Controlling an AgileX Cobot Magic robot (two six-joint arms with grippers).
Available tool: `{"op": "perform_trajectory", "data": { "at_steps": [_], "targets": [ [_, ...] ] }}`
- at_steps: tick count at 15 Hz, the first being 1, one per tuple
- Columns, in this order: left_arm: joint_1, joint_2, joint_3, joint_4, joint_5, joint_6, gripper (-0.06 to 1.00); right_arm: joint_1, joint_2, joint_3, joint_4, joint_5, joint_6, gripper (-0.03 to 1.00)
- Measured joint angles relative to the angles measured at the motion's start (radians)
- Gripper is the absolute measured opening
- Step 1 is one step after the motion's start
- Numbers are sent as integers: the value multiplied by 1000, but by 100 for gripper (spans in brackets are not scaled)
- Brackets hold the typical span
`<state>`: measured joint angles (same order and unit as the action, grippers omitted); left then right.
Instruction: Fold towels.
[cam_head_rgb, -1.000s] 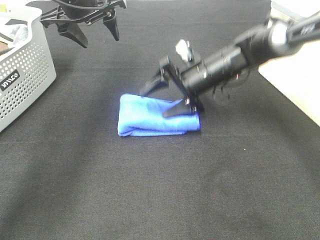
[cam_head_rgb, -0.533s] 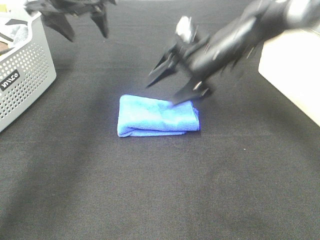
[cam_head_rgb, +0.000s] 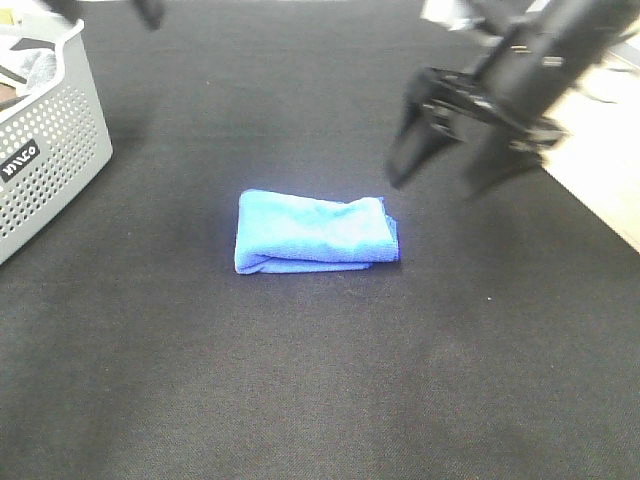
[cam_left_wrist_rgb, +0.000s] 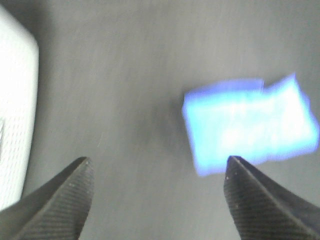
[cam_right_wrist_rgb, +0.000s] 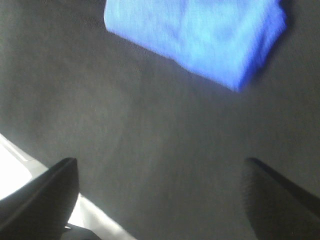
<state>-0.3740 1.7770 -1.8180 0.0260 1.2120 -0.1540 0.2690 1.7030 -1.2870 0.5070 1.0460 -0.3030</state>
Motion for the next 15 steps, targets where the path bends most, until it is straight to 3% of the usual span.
{"op": "perform_trajectory", "data": {
  "at_steps": [7,12,15],
  "targets": [
    [-91,-504,601,24,2,-18,70,0,-527,437,-70,-53,4,82],
    [-104,-941,1023,21,5,-18,70,0,-957,686,-250,-40,137,82],
    [-104,-1233,1201,21,-10,42,70,0,-1217,756,-349,-16,220,82]
  ]
}}
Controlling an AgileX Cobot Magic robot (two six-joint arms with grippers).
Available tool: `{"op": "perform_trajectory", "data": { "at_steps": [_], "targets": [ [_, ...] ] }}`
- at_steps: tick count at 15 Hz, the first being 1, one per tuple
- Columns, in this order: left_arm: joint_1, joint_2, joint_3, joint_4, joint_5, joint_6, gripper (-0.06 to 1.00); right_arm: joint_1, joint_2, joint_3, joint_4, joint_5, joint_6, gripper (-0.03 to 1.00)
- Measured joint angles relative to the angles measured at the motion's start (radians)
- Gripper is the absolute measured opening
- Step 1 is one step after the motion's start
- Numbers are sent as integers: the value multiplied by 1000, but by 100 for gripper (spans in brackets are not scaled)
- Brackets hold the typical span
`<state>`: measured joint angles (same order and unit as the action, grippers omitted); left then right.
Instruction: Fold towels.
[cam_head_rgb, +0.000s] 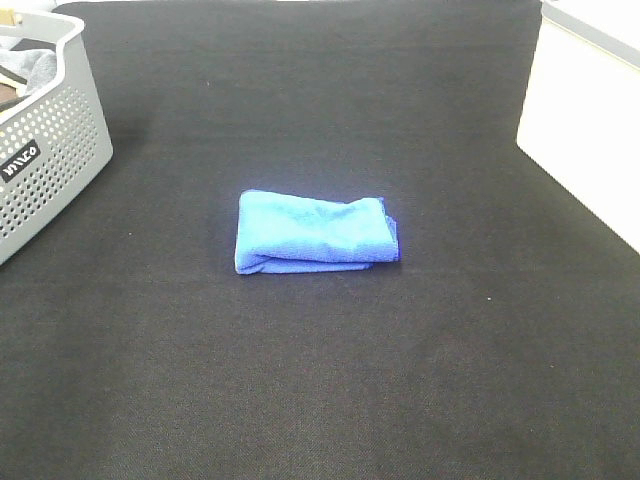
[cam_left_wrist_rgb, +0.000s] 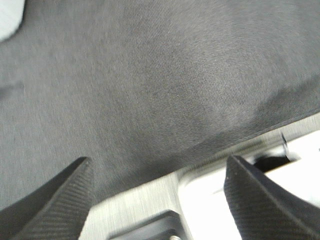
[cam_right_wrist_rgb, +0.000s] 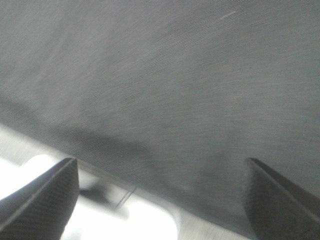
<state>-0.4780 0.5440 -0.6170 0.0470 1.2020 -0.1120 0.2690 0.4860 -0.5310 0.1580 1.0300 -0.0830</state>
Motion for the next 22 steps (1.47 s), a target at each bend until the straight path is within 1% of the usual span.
{"op": "perform_trajectory", "data": {
  "at_steps": [1,2,4,5,6,8,9,11,20,21,22],
  "targets": [
    [0,-98,37,0,-10,25,70,0,-104,15,-45,27,26,82],
    [0,-215,71,0,-35,60,70,0,-164,19,-67,32,41,82],
    [0,-322,82,0,-112,125,70,0,-239,19,-77,34,44,82],
    [0,-355,96,-5,-147,171,70,0,-258,21,-78,34,44,82],
    [0,-366,106,-20,-151,215,70,0,-262,24,-79,34,44,82],
    [-1,-369,111,-77,-151,298,70,0,-265,25,-80,33,44,82],
    [-1,-370,111,-105,-151,324,70,0,-265,25,-80,33,44,82],
    [-1,-370,111,-126,-151,336,70,0,-265,25,-80,33,45,82],
    [3,-370,111,-138,-151,336,70,0,-265,25,-80,33,45,82],
    [11,-370,111,-140,-151,336,70,0,-265,25,-80,33,45,82],
    [75,-371,111,-140,-151,336,70,0,-265,25,-80,33,45,82]
  ]
}}
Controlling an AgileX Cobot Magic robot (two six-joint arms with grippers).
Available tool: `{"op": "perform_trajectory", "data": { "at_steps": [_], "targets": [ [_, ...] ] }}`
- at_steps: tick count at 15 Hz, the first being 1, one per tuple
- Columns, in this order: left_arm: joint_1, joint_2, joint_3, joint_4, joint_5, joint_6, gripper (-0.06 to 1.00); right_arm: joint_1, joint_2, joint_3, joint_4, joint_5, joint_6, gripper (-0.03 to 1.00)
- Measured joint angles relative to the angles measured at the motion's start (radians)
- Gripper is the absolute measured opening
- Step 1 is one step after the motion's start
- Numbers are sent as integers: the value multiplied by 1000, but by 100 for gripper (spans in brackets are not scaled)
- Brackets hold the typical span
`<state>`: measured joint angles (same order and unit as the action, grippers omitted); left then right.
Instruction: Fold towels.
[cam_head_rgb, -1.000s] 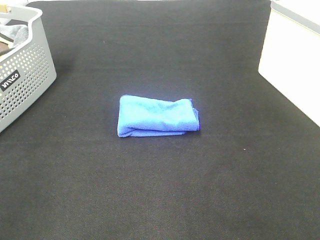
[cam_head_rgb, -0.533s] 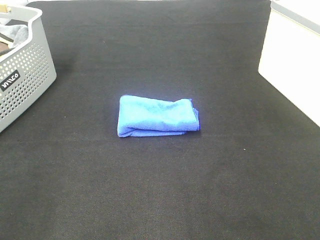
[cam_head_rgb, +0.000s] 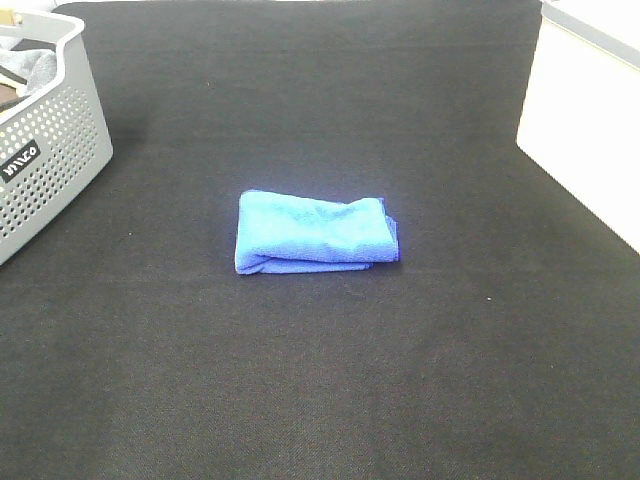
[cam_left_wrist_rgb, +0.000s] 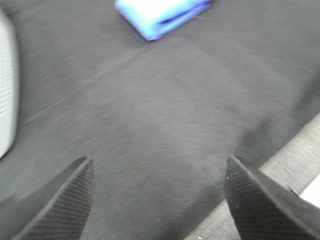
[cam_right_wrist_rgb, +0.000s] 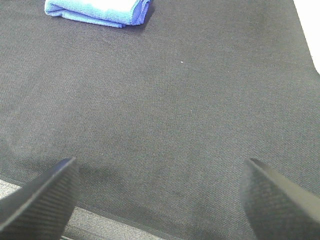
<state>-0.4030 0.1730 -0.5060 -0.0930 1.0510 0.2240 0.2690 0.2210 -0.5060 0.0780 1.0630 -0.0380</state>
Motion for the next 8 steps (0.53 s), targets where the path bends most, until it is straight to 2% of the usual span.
{"op": "perform_trajectory", "data": {
  "at_steps": [2,3,4,6,8],
  "targets": [
    [138,-13,0,0,0,0,70,-56,-1,0,2,0,0,82],
    [138,-13,0,0,0,0,70,-56,-1,0,2,0,0,82],
    [264,-73,0,1,0,0,70,-163,-31,3,3,0,0,82],
    [337,-149,0,1,0,0,70,-253,-104,3,3,-2,0,82],
    [362,-177,0,2,1,0,70,-276,-195,3,4,-2,0,82]
  ]
}}
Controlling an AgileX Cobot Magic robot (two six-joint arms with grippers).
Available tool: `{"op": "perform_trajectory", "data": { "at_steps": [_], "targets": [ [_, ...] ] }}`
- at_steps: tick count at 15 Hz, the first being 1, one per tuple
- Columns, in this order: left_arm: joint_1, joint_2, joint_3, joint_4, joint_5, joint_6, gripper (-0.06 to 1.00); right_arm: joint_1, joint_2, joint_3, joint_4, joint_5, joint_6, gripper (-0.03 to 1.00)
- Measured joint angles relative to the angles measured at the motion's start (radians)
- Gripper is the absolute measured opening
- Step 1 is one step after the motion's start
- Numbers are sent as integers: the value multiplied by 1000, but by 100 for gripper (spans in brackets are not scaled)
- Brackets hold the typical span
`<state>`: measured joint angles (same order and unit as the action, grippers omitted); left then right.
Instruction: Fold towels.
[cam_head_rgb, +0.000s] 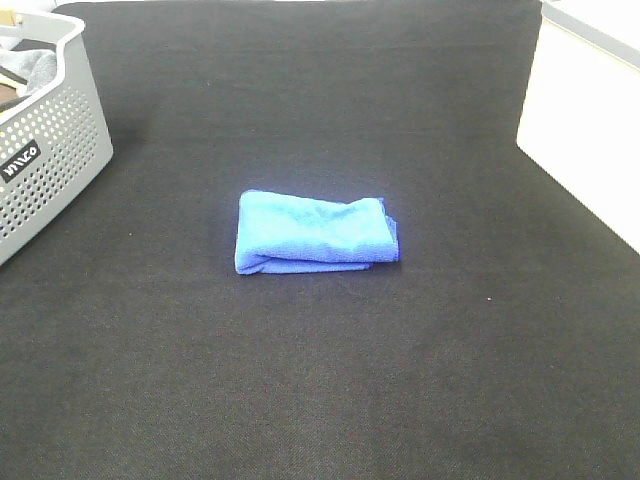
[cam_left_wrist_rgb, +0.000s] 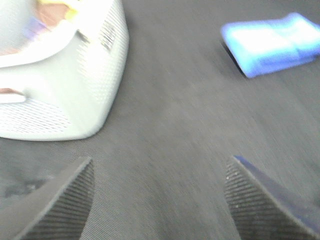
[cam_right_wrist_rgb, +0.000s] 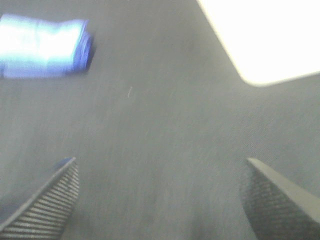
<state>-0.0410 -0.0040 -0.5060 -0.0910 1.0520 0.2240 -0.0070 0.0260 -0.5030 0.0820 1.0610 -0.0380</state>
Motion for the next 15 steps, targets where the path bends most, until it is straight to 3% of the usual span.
{"op": "perform_trajectory", "data": {
  "at_steps": [15],
  "targets": [
    [1,0,0,0,0,0,70,0,-32,0,7,0,0,82]
  ]
}}
